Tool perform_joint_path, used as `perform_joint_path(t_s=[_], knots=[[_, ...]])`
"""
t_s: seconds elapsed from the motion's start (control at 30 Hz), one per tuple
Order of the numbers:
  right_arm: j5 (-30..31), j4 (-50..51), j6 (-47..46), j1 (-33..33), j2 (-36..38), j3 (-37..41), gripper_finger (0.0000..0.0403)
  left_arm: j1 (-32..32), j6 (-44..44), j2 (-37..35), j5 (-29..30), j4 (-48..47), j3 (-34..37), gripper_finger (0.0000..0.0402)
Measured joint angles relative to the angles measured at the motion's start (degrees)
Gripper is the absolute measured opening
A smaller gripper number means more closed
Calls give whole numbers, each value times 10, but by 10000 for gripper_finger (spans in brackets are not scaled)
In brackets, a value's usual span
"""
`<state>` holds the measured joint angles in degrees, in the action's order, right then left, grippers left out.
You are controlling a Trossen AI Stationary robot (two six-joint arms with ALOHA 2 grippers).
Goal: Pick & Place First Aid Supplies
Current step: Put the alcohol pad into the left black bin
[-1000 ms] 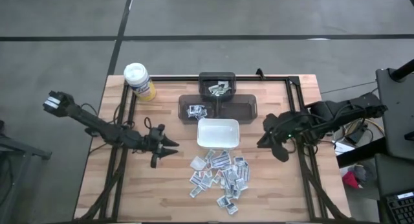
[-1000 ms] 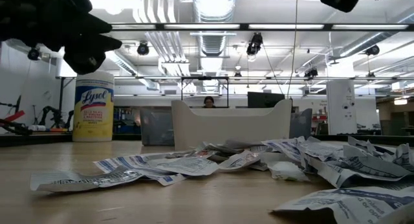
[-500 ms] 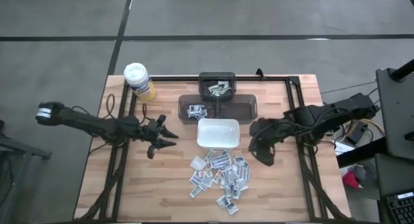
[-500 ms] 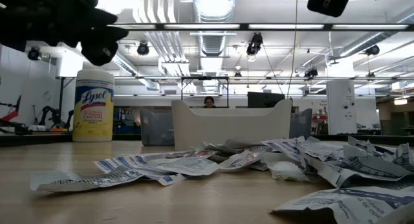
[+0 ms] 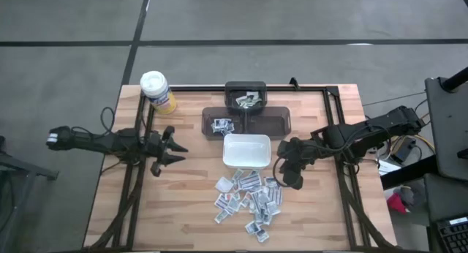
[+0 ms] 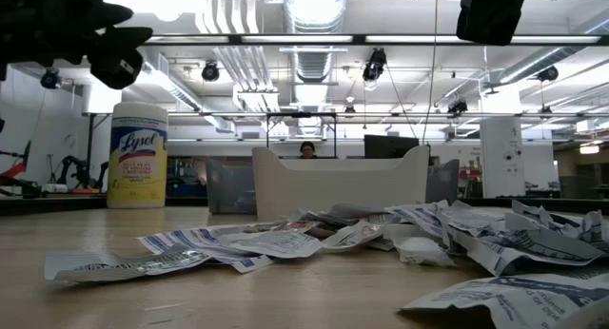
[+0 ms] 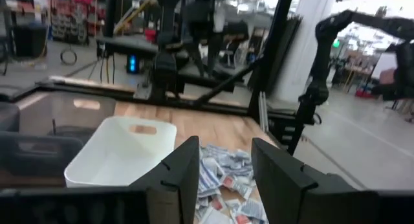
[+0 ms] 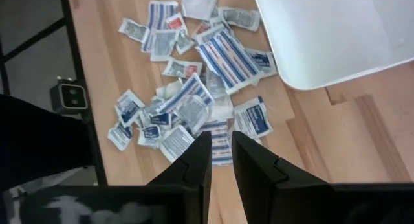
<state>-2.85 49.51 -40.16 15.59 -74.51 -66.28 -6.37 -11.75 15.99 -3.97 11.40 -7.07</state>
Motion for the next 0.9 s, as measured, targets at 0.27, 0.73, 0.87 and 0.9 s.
perform_joint_path(t_s=[0.27,0.73,0.87,0.9], knots=[[-4,1,5,0,-56,0,59,0,-3,-63,1,-36,27,136],[-6,32,18,-6,-120,1,115,0,-13,-82,2,-47,47,136],[8,18,36,-6,-122,11,149,0,-6,-82,2,-48,47,136],[13,20,39,-6,-123,16,155,0,-5,-82,2,-48,47,136]])
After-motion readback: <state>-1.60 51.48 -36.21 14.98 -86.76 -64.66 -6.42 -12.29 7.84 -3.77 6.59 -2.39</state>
